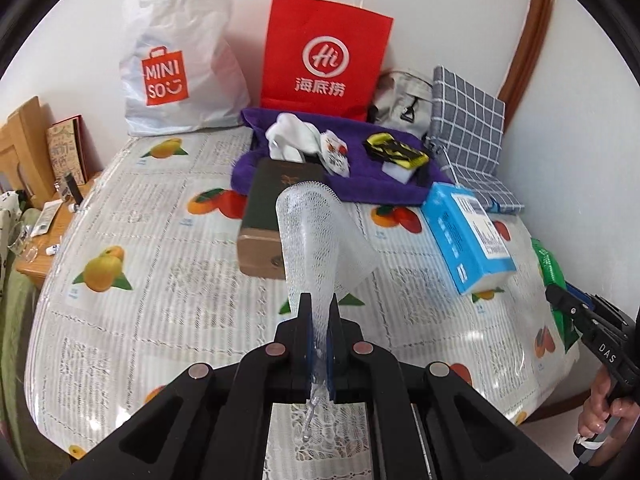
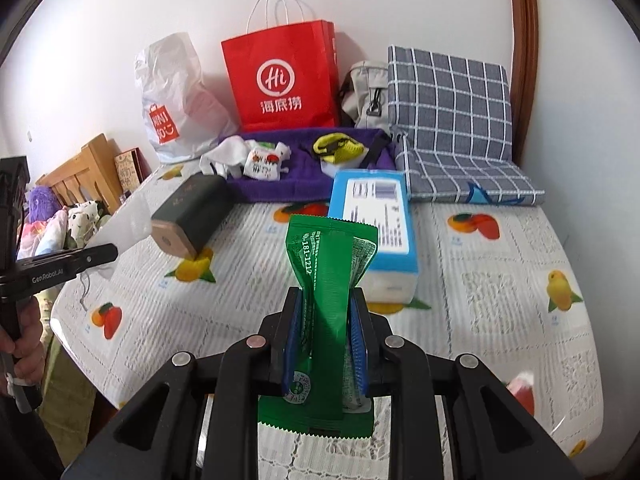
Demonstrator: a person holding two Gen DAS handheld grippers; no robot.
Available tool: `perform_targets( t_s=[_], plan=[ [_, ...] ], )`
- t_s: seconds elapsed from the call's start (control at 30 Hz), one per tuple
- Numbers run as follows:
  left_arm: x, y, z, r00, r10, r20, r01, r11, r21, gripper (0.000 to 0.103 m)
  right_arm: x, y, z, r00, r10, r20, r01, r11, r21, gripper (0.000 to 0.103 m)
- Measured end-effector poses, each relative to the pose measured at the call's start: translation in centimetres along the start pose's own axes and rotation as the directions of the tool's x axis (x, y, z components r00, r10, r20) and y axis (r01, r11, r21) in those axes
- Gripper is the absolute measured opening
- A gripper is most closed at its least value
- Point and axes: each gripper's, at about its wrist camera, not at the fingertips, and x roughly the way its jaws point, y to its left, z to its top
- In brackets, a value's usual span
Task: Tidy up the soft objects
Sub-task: 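Carry the green packet in the right gripper and mesh bag in the left over the towel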
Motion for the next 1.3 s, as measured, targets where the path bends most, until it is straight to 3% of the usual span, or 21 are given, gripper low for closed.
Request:
perform_targets(
  t_s=[0.4, 0.73, 1.3],
  plan=[
    [-0.6, -0.2, 4.1, 0.999, 0.007, 0.052, -0.006, 1.000, -0.012, 0.005, 0.8, -0.8, 4.7, 0.999, 0.021, 0.035, -0.022, 1.000, 0.014, 0.023],
    [1.0, -1.0, 8.6, 0.998, 0.003, 0.055, -0.004, 1.000, 0.009, 0.005, 2.0, -1.3, 9.1, 0.997, 0.024, 0.079, -0.025, 1.000, 0.012, 0.023],
    [6.4, -0.4, 16.9, 0.997, 0.021, 0.067, -0.022, 1.000, 0.005, 0.005, 9.5, -2.0, 17.6, 0.995, 0.030, 0.094, -0.032, 0.999, 0.022, 0.023]
  ],
)
